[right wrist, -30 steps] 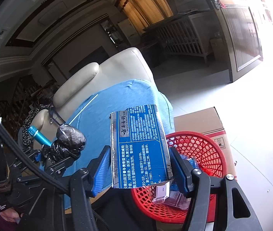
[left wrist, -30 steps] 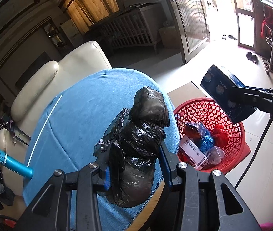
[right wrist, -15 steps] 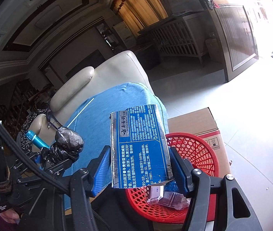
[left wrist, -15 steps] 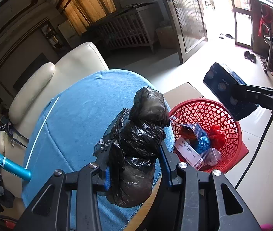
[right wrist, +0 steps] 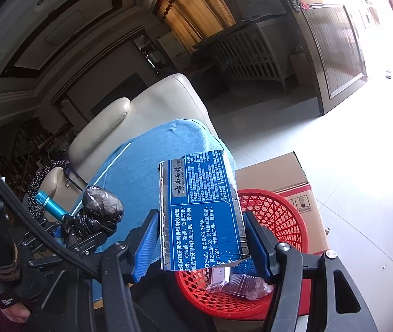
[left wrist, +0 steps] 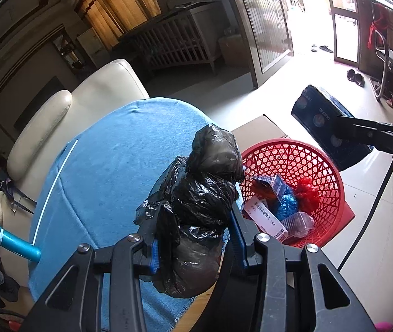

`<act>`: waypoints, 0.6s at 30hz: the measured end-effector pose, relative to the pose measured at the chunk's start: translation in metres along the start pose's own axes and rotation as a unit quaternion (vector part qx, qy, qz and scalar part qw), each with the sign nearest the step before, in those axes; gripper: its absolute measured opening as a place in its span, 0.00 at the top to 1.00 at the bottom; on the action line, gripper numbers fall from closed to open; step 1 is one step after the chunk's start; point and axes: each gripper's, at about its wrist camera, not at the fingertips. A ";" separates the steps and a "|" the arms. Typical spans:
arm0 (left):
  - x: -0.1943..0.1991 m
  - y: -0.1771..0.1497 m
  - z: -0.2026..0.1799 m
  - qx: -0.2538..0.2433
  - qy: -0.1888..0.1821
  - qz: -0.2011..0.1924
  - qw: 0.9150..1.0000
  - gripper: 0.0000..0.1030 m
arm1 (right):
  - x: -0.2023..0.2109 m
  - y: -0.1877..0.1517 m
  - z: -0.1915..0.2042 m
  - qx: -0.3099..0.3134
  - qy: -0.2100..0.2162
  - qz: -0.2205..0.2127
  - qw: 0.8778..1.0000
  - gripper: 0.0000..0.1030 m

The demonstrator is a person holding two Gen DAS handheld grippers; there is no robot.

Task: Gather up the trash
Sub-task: 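Hold the black bag and blue box above the red basket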

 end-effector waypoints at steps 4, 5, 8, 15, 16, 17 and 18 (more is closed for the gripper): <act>-0.001 0.000 -0.001 0.000 -0.007 -0.001 1.000 0.58 | 0.000 0.000 -0.001 -0.002 -0.002 0.000 1.000 0.38; -0.001 0.000 -0.001 0.000 -0.007 -0.002 1.000 0.58 | 0.000 0.000 -0.002 -0.002 -0.003 0.001 1.000 0.38; -0.003 -0.001 -0.001 -0.002 -0.010 -0.003 1.000 0.57 | -0.001 -0.001 -0.003 -0.006 -0.003 0.002 1.000 0.38; -0.006 -0.002 -0.005 -0.003 -0.019 -0.004 1.000 0.57 | -0.002 -0.002 -0.005 -0.012 -0.006 0.004 1.000 0.38; -0.006 -0.002 -0.005 -0.004 -0.020 -0.005 1.000 0.57 | -0.002 -0.002 -0.006 -0.013 -0.005 0.004 1.000 0.38; -0.006 -0.002 -0.005 -0.004 -0.021 -0.004 1.000 0.57 | -0.002 -0.002 -0.006 -0.013 -0.005 0.004 1.000 0.38; -0.007 -0.002 -0.006 -0.004 -0.024 -0.004 1.000 0.57 | -0.002 -0.002 -0.006 -0.013 -0.006 0.004 1.000 0.38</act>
Point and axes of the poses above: each gripper's, at about its wrist camera, not at the fingertips, and x roughly against the way its jaws point, z to its left, y to its top, and after that the axes turned 13 degrees about y, right-handed
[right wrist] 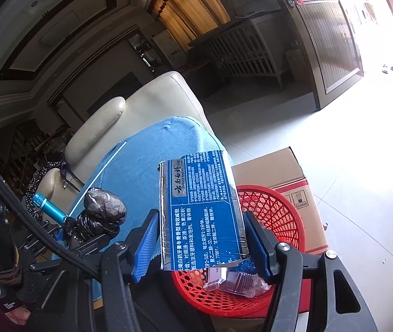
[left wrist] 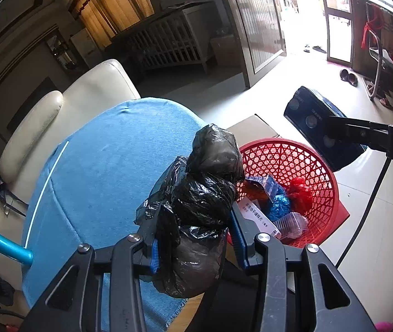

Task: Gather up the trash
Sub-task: 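Hold the black bag and blue box above the red basket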

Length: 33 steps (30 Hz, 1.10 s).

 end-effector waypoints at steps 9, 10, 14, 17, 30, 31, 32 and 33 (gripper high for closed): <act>-0.006 0.000 -0.002 0.003 -0.012 0.007 1.000 0.57 | -0.002 -0.001 -0.002 -0.005 0.001 0.002 1.000 0.38; -0.006 0.000 -0.002 0.004 -0.014 0.008 1.000 0.57 | -0.002 -0.001 -0.002 -0.005 0.001 0.003 1.000 0.38; -0.009 0.000 -0.003 0.005 -0.019 0.012 1.000 0.56 | -0.003 -0.001 -0.002 -0.005 0.001 0.004 1.000 0.38; -0.011 0.000 -0.003 0.006 -0.022 0.012 1.000 0.56 | -0.004 -0.001 -0.003 -0.006 0.001 0.004 1.000 0.38; -0.012 -0.001 -0.003 0.005 -0.028 0.011 1.000 0.56 | -0.008 -0.002 -0.005 -0.010 0.001 0.007 1.000 0.38; -0.012 -0.001 -0.003 0.005 -0.028 0.011 1.000 0.56 | -0.008 -0.002 -0.005 -0.010 0.000 0.007 1.000 0.38; -0.012 -0.001 -0.003 0.005 -0.029 0.011 1.000 0.56 | -0.008 -0.002 -0.005 -0.010 0.001 0.007 1.000 0.38; -0.012 -0.001 -0.003 0.006 -0.030 0.011 0.999 0.56 | -0.008 -0.002 -0.005 -0.011 0.001 0.007 1.000 0.38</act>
Point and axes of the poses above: each gripper's, at about its wrist camera, not at the fingertips, and x roughly against the way its jaws point, z to its left, y to its top, and after that the axes turned 13 degrees about y, right-handed
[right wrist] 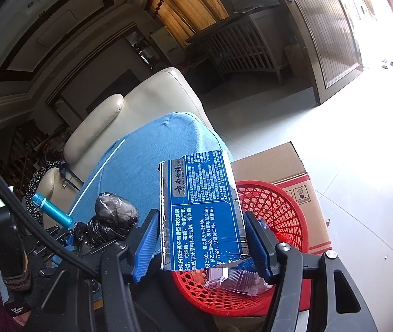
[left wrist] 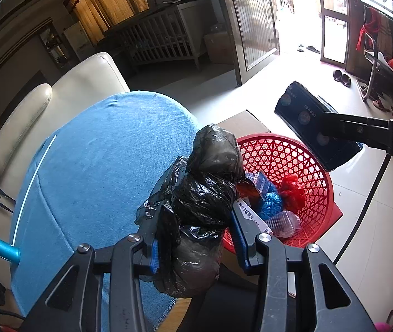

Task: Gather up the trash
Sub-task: 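Hold the black bag and blue box above the red basket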

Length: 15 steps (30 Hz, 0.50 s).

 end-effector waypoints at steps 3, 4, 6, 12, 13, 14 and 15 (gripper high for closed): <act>0.000 0.000 0.000 0.001 -0.003 0.000 1.000 0.56 | 0.000 -0.001 -0.001 -0.001 -0.001 0.000 1.000 0.38; 0.000 0.000 0.001 0.001 -0.003 0.000 1.000 0.56 | 0.000 -0.001 -0.001 -0.001 -0.001 0.000 1.000 0.38; 0.000 0.000 0.000 0.001 -0.004 0.000 1.000 0.56 | -0.001 -0.001 -0.002 -0.002 -0.002 0.001 1.000 0.38; -0.001 0.000 0.001 0.002 -0.007 0.003 1.000 0.56 | -0.001 -0.001 -0.001 -0.004 -0.003 0.003 1.000 0.38; -0.001 0.000 0.002 0.002 -0.008 0.003 1.000 0.56 | -0.001 -0.001 -0.002 -0.004 -0.003 0.003 1.000 0.38; -0.002 0.000 0.002 0.002 -0.009 0.003 1.000 0.56 | -0.001 -0.001 -0.002 -0.004 -0.003 0.003 1.000 0.38; -0.002 0.000 0.002 0.002 -0.009 0.004 1.000 0.56 | -0.001 -0.001 -0.002 -0.005 -0.004 0.003 1.000 0.38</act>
Point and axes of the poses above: each gripper's, at about its wrist camera, not at the fingertips, and x roughly against the way its jaws point, z to its left, y to its top, and after that the axes turned 13 degrees about y, right-handed
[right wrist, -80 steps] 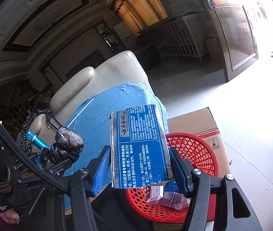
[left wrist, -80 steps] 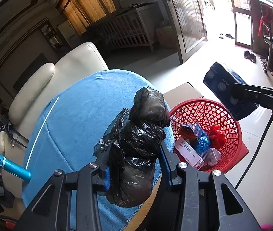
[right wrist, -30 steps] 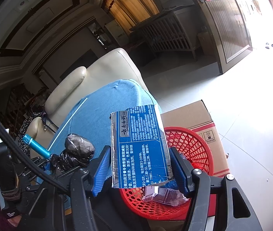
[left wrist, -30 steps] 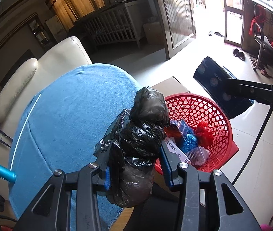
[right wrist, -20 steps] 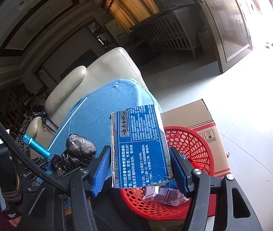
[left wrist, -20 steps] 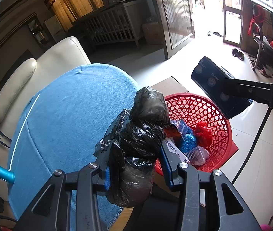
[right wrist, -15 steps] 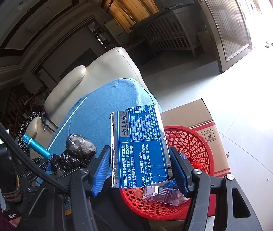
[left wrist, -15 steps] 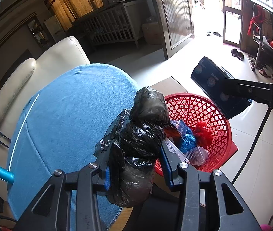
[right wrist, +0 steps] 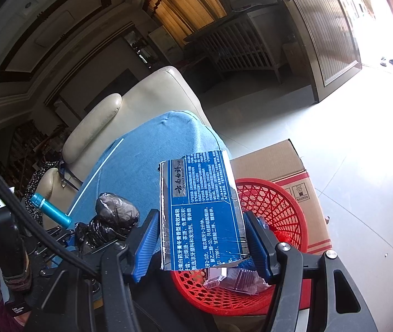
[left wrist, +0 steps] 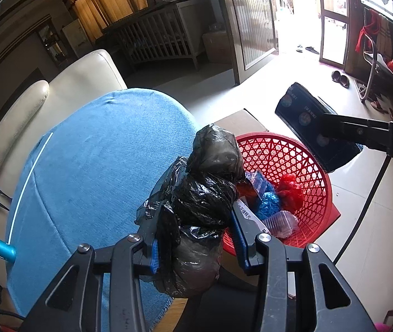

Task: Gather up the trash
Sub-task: 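Hold the black bag and blue box above the red basket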

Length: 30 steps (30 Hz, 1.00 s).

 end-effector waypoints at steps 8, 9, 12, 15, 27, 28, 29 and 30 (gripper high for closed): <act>-0.003 0.001 -0.001 -0.004 -0.004 0.004 1.000 0.56 | 0.001 -0.001 -0.002 -0.005 -0.004 -0.001 1.000 0.38; -0.004 0.001 -0.001 -0.004 -0.005 0.005 1.000 0.56 | 0.001 -0.001 -0.003 -0.006 -0.005 -0.001 1.000 0.38; -0.005 0.001 -0.001 -0.003 -0.006 0.008 1.000 0.56 | 0.001 -0.001 -0.004 -0.008 -0.005 0.000 1.000 0.38; -0.006 0.002 -0.002 -0.002 -0.006 0.010 1.000 0.56 | 0.000 -0.001 -0.005 -0.010 -0.006 0.002 1.000 0.38; -0.015 0.001 -0.004 -0.003 -0.013 0.020 1.000 0.56 | -0.004 -0.002 -0.010 -0.017 -0.009 0.006 1.000 0.38; -0.015 0.001 -0.004 -0.004 -0.013 0.021 1.000 0.56 | -0.004 -0.002 -0.010 -0.018 -0.009 0.006 1.000 0.38; -0.015 0.001 -0.004 -0.004 -0.013 0.022 1.000 0.56 | -0.005 -0.002 -0.011 -0.018 -0.010 0.006 1.000 0.38; -0.016 0.001 -0.004 -0.004 -0.013 0.022 1.000 0.56 | -0.005 -0.002 -0.011 -0.019 -0.010 0.007 1.000 0.38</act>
Point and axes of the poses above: each gripper's, at about its wrist camera, not at the fingertips, and x roughly against the way its jaws point, z to its left, y to its top, and after that the axes turned 13 degrees about y, right-handed
